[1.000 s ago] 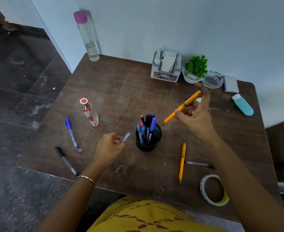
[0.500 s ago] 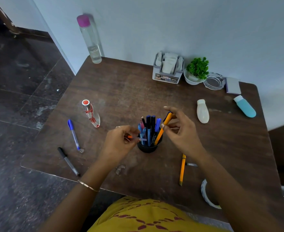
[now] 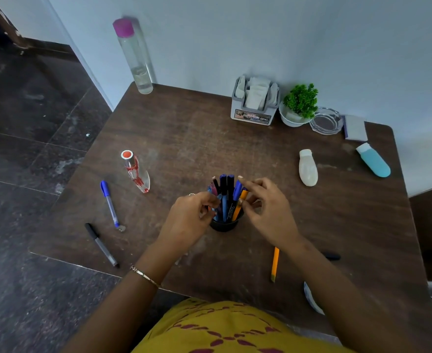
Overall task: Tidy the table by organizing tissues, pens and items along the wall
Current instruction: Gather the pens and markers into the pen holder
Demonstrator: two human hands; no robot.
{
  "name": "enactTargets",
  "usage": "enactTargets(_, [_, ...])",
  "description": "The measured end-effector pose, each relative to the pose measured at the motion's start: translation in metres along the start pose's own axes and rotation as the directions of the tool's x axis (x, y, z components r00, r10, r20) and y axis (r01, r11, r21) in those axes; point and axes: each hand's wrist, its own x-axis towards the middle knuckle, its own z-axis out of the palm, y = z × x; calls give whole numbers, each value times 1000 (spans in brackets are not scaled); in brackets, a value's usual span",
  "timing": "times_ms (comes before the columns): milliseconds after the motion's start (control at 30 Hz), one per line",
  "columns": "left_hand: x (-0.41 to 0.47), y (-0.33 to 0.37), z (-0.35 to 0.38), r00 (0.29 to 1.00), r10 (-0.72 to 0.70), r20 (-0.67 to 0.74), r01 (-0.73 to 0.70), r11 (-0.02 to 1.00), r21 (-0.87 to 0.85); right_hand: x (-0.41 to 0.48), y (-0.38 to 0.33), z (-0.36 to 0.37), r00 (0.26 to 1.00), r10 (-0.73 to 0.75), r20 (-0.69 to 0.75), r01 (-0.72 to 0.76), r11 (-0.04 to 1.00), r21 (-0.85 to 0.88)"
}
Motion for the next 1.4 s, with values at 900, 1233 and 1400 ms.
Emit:
enactTargets(900, [-24,-167,-78,634,-641,-434,605,760,-239,55,-87,54,951,-289,107,296,954,-57])
enactTargets(1233, [-4,-187,-80,677,-680,-282,671,727,-144,36,-106,117,864,-278,420,328,943,-51])
enactTargets(1400, [-16,-187,-92,627,-726,-284,682,687,-250,39,-111,143,843,-206,497,261,964,-43])
